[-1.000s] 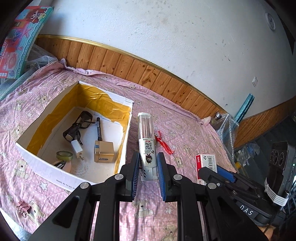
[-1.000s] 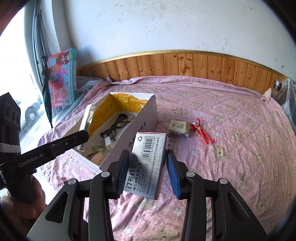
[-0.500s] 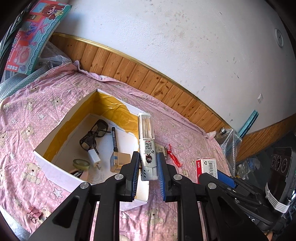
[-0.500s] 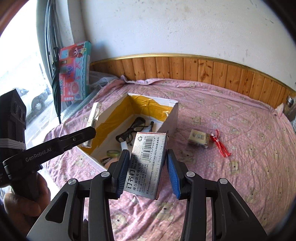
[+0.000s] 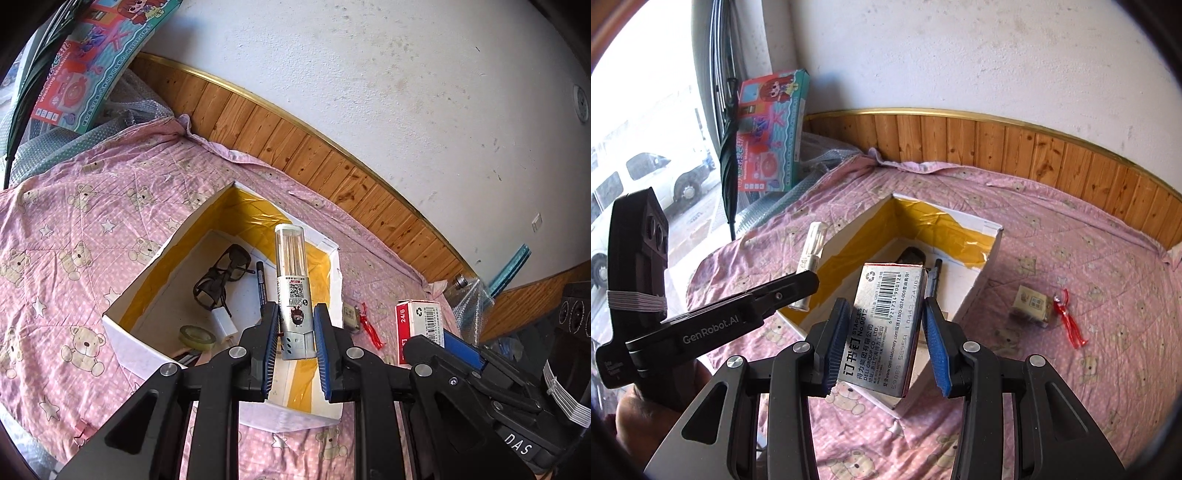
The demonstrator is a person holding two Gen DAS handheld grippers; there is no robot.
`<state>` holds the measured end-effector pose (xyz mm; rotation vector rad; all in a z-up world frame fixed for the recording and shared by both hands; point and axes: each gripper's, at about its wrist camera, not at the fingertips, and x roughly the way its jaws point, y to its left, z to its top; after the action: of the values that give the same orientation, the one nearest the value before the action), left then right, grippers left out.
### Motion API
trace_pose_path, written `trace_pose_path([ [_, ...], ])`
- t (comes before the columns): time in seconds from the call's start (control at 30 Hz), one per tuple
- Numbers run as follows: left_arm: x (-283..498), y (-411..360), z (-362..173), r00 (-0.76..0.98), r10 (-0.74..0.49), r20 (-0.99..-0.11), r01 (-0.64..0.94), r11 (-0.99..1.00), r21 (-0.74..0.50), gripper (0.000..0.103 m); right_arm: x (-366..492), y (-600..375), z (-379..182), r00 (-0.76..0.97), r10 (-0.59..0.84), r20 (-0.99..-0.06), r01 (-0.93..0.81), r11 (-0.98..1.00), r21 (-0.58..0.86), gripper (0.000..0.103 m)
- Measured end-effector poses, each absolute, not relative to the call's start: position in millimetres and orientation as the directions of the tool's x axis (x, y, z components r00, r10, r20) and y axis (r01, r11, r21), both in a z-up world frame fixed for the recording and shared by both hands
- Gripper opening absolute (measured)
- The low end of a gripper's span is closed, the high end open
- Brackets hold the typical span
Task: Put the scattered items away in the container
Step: 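Lower the held staple box and clear tube into the white box, then open the right tool releasing the staple box while the left tool releases the tube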
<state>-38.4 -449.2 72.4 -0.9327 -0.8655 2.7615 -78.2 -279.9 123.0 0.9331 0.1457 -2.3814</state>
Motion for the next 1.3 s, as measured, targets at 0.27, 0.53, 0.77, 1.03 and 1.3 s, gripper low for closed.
trace_pose_path([
  [0.27,-58.6,-459.4,59.7,-0.776,0.251,-0.579,0.127,-0.837,-0.533,0.02,-97.5,-304.1,110.3,-0.558,-0.475,-0.681,0.572,-0.814,0.099,0.042],
  [0.53,-76.6,-465.3,42.8,-0.737,0.241,-0.631,0.17,-0.839,-0.518,0.02,-120.7,-320.0,91.2,-0.528,-0.461,-0.713,0.581,-0.809,0.093,0.042],
  [0.77,-90.9,-466.6,31.6,-0.701,0.242,-0.671,0.189,-0.844,-0.502,0.02,-141.7,-325.4,78.2,-0.509,-0.446,-0.736,0.575,-0.813,0.095,0.043],
  [1.03,-107.6,-462.2,23.4,-0.666,0.251,-0.703,0.193,-0.852,-0.486,0.02,-164.4,-325.8,68.7,-0.502,-0.431,-0.75,0.559,-0.823,0.098,0.046],
  [1.3,-115.9,-463.3,20.0,-0.654,0.266,-0.708,0.191,-0.848,-0.495,0.025,-177.7,-317.0,64.9,-0.494,-0.439,-0.751,0.526,-0.838,0.144,0.046],
])
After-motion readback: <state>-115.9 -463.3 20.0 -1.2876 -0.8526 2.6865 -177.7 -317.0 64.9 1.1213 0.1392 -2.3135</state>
